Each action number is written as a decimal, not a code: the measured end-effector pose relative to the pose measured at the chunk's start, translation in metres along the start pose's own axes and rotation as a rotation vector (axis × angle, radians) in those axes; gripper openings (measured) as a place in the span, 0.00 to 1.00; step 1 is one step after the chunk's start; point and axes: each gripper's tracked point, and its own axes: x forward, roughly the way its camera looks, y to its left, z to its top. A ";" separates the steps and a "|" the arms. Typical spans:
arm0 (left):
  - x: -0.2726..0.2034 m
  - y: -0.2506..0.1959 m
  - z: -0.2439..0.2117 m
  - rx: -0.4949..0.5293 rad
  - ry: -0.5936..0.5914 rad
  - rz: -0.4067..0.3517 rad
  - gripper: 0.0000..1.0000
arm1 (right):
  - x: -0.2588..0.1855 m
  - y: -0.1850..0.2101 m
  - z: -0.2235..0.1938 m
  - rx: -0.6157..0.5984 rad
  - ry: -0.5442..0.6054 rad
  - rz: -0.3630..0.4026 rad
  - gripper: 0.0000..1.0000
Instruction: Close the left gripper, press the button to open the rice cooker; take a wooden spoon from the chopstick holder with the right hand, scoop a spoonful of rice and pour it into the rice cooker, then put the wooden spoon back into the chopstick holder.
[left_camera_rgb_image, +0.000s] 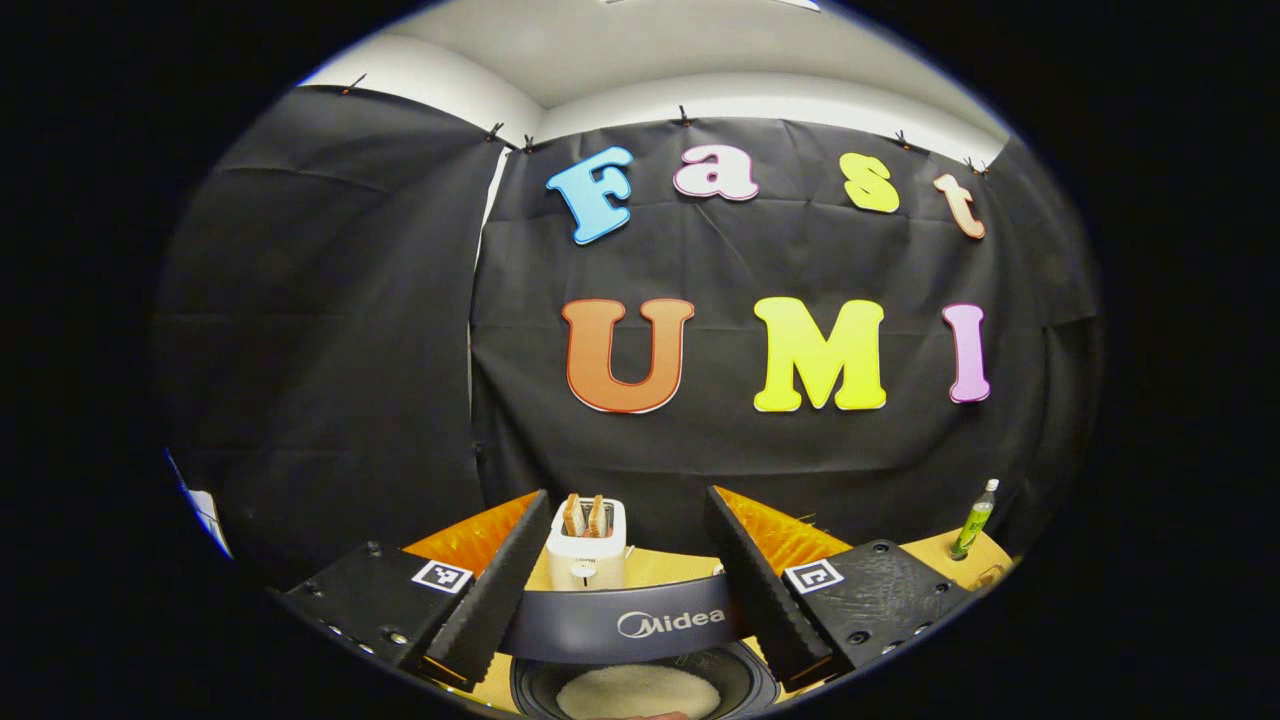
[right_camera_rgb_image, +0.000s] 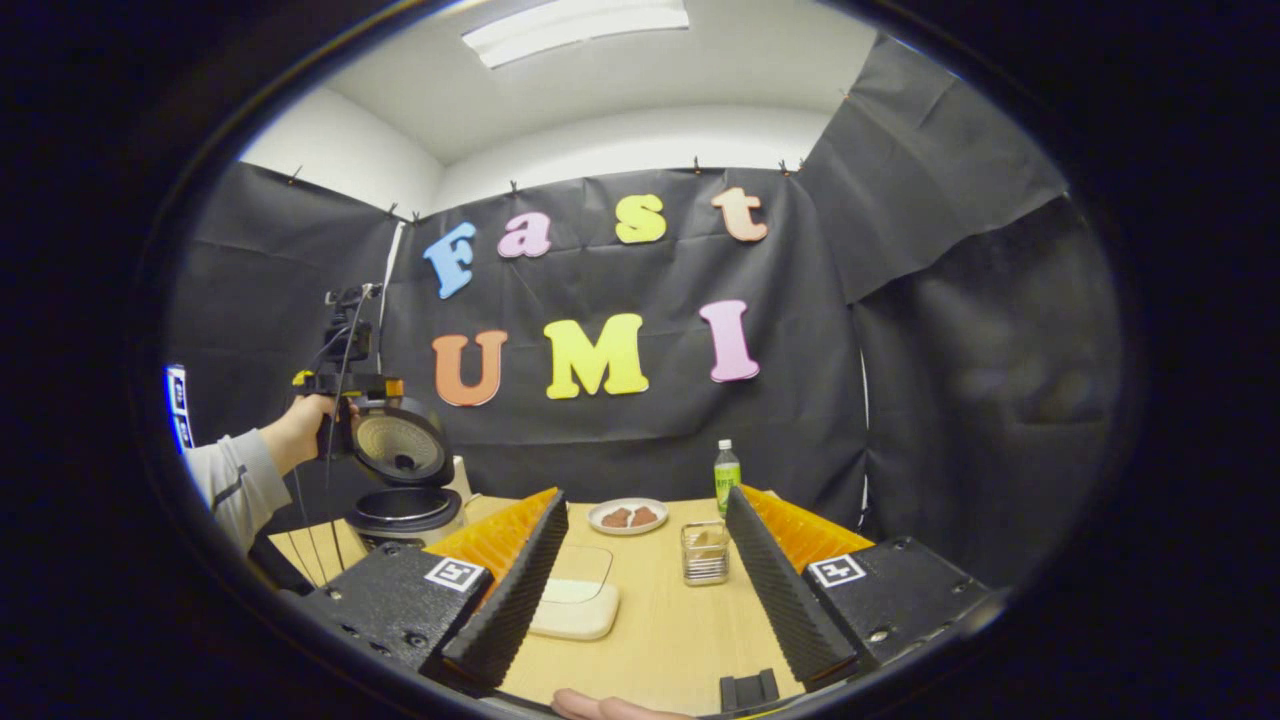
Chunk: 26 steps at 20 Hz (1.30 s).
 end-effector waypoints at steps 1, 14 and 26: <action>-0.005 0.000 -0.003 0.002 0.005 0.001 1.00 | -0.001 -0.002 0.003 0.003 -0.001 -0.004 1.00; -0.063 -0.031 -0.091 0.048 0.208 -0.111 0.94 | -0.019 0.023 0.030 0.047 -0.017 0.006 1.00; -0.077 -0.035 -0.151 0.041 0.348 -0.133 0.95 | -0.002 0.056 0.015 0.022 0.014 0.046 1.00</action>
